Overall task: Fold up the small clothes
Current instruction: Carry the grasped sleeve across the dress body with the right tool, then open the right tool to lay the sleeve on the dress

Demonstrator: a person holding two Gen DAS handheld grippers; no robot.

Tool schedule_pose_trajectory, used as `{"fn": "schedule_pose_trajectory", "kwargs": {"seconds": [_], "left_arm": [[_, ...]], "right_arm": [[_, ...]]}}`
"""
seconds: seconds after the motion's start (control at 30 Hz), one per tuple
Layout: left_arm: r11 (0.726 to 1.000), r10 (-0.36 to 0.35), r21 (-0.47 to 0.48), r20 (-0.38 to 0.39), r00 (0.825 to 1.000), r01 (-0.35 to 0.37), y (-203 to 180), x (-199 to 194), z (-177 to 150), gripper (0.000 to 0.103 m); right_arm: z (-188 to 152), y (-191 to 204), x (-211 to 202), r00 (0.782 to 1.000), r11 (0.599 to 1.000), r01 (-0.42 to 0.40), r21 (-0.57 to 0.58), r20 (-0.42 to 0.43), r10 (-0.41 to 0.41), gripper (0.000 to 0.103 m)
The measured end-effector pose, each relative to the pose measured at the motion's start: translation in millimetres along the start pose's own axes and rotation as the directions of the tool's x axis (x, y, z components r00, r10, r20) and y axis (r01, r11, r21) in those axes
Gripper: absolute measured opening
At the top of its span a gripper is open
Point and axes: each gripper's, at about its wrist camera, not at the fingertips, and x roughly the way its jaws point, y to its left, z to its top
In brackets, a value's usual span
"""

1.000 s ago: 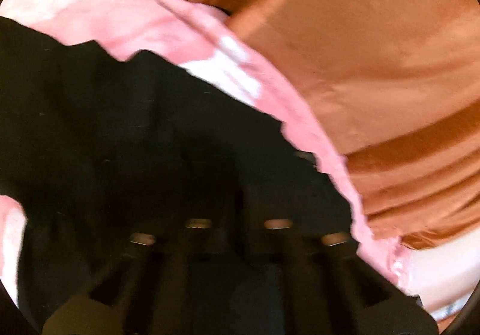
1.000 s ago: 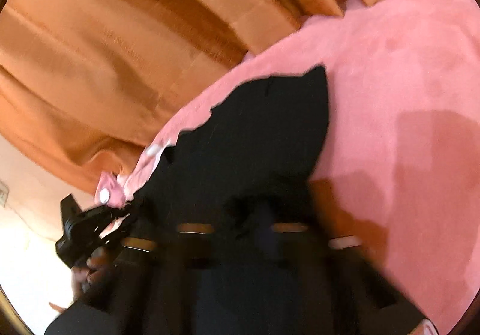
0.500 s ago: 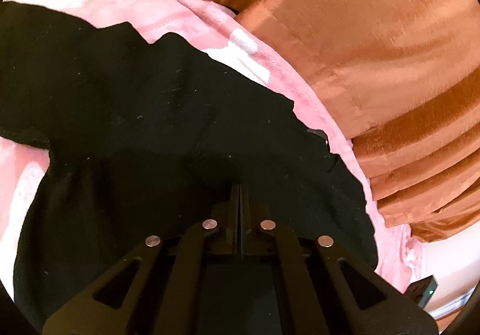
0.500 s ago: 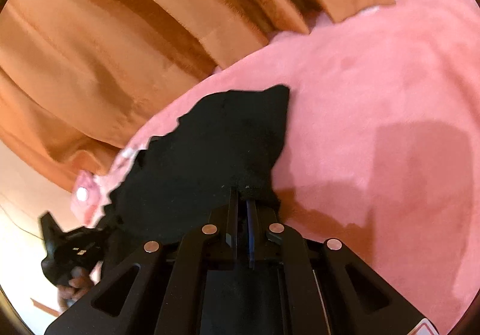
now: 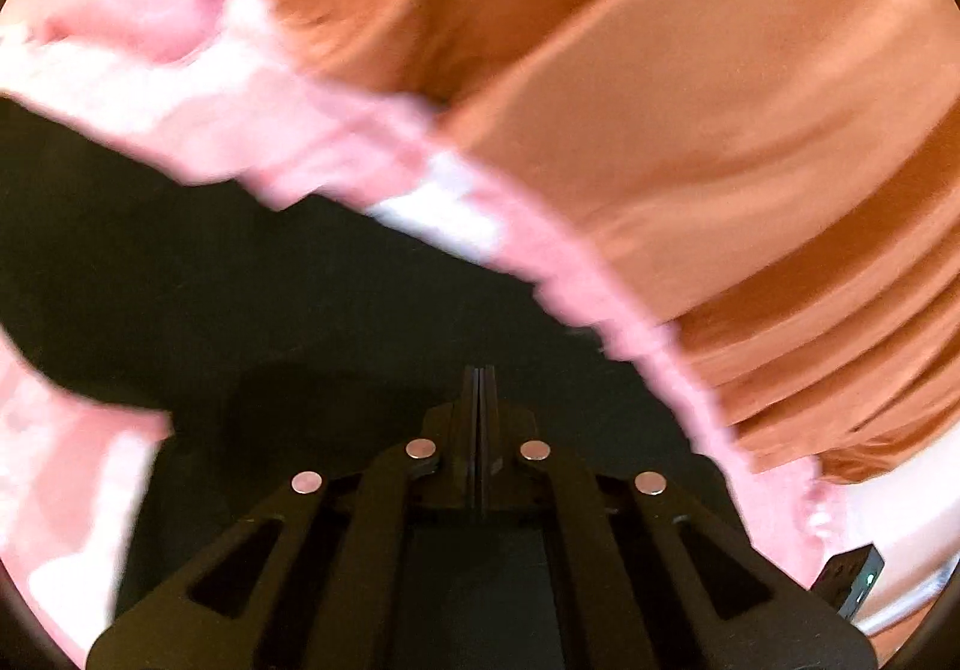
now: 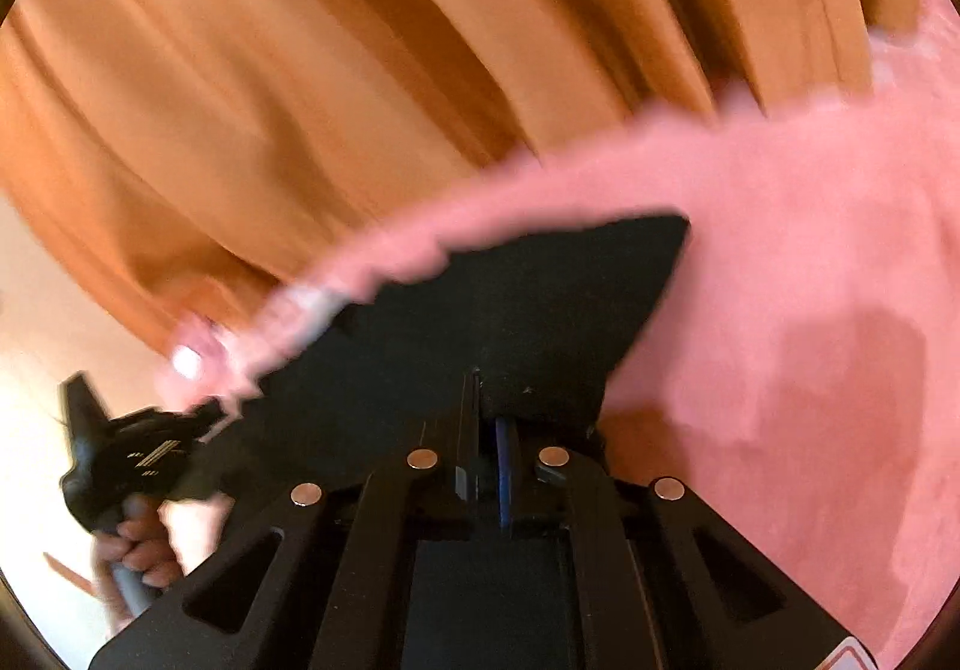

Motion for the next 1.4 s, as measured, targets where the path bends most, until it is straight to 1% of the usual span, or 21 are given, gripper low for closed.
{"fn": "schedule_pose_trajectory", "kwargs": {"seconds": [0.03,0.07,0.13,0.27,0.33,0.37,0.4,0.47,0.53,0.6,0.67,0.73,0.83,0.87,0.97,1.03,1.13,1.27,1.3,1.33,1.4], "left_arm": [[0.998,0.065,-0.021,-0.045,0.997,-0.066,16,13,-8,0.000],[0.996,0.067,-0.053,-0.078,0.995,-0.071,27,20,-13,0.000],[0.994,0.006,-0.108,-0.063,0.998,-0.013,39,17,-19,0.000],[0.993,-0.054,-0.104,-0.050,0.997,0.048,26,9,-16,0.000],[0.996,-0.047,-0.079,-0.048,0.998,0.043,15,11,-12,0.024],[0.997,-0.024,-0.076,-0.056,0.998,0.019,11,16,-11,0.058],[0.996,-0.005,-0.085,-0.070,0.998,-0.001,10,23,-11,0.061],[0.996,0.004,-0.092,-0.066,0.998,-0.010,9,32,-12,0.053],[0.997,-0.045,-0.071,-0.091,0.995,0.038,4,38,-9,0.002],[0.994,-0.073,-0.085,-0.075,0.995,0.067,4,31,-5,0.004],[0.996,-0.077,-0.046,-0.001,0.997,0.077,-2,6,-1,0.004],[0.995,-0.089,-0.031,0.027,0.996,0.090,3,-13,-2,0.004],[1.000,0.009,-0.018,-0.019,1.000,-0.009,22,-1,-17,0.004],[0.999,0.032,-0.035,-0.055,0.998,-0.034,32,7,-22,0.004],[0.997,-0.007,-0.077,-0.053,0.999,0.003,44,8,-30,0.004],[0.998,0.001,-0.060,-0.051,0.999,-0.004,39,7,-29,0.004],[0.999,0.012,-0.034,-0.037,0.999,-0.014,38,8,-34,0.004],[1.000,0.006,-0.027,-0.036,0.999,-0.007,39,9,-35,0.005],[1.000,0.001,-0.029,-0.036,0.999,-0.002,42,10,-35,0.005],[0.999,-0.011,-0.034,-0.035,0.999,0.010,45,8,-36,0.005],[0.997,-0.040,-0.069,-0.040,0.998,0.037,52,2,-34,0.005]], "right_arm": [[-4,-12,9,0.999,0.999,0.017,0.042,-0.032,-0.016,0.005],[-8,-23,10,0.999,0.997,-0.004,0.083,-0.032,0.007,0.003],[-8,-32,2,0.999,0.991,-0.037,0.127,-0.014,0.039,0.004],[-8,-27,-10,1.000,0.998,0.004,0.066,-0.028,-0.003,0.006],[-13,-23,-23,1.000,0.998,0.030,0.047,-0.006,-0.030,0.008],[-16,-20,-29,0.999,0.999,0.037,0.040,0.014,-0.038,0.011],[-16,-20,-31,0.999,0.998,0.040,0.038,0.017,-0.041,0.014],[-15,-19,-25,0.999,0.998,0.049,0.030,0.001,-0.049,0.022],[-13,-18,-15,0.998,0.998,0.061,0.020,-0.019,-0.060,0.022],[-10,-16,-9,0.998,0.998,0.054,0.022,-0.018,-0.054,0.022],[-4,-8,-15,1.000,1.000,0.016,0.010,0.016,-0.016,0.006],[-3,-1,-22,0.999,1.000,-0.008,-0.015,0.039,0.009,0.005],[-10,-12,-2,0.997,0.998,0.064,-0.016,-0.039,-0.065,0.004],[-15,-21,1,0.999,0.999,0.031,0.023,-0.041,-0.030,0.001],[-15,-26,-17,0.999,0.997,0.030,0.070,-0.026,-0.028,0.005],[-14,-13,-42,0.994,0.994,0.102,0.031,0.045,-0.103,0.009],[-9,15,-62,0.985,0.993,0.113,-0.046,0.135,-0.106,0.013],[0,37,-9,0.986,0.971,0.169,-0.170,0.037,-0.166,0.011],[-3,26,18,0.975,0.964,0.213,-0.161,-0.032,-0.221,0.010],[-5,18,23,0.980,0.972,0.192,-0.133,-0.018,-0.196,0.001],[-5,15,11,0.982,0.980,0.186,-0.071,-0.014,-0.188,0.001]]}}
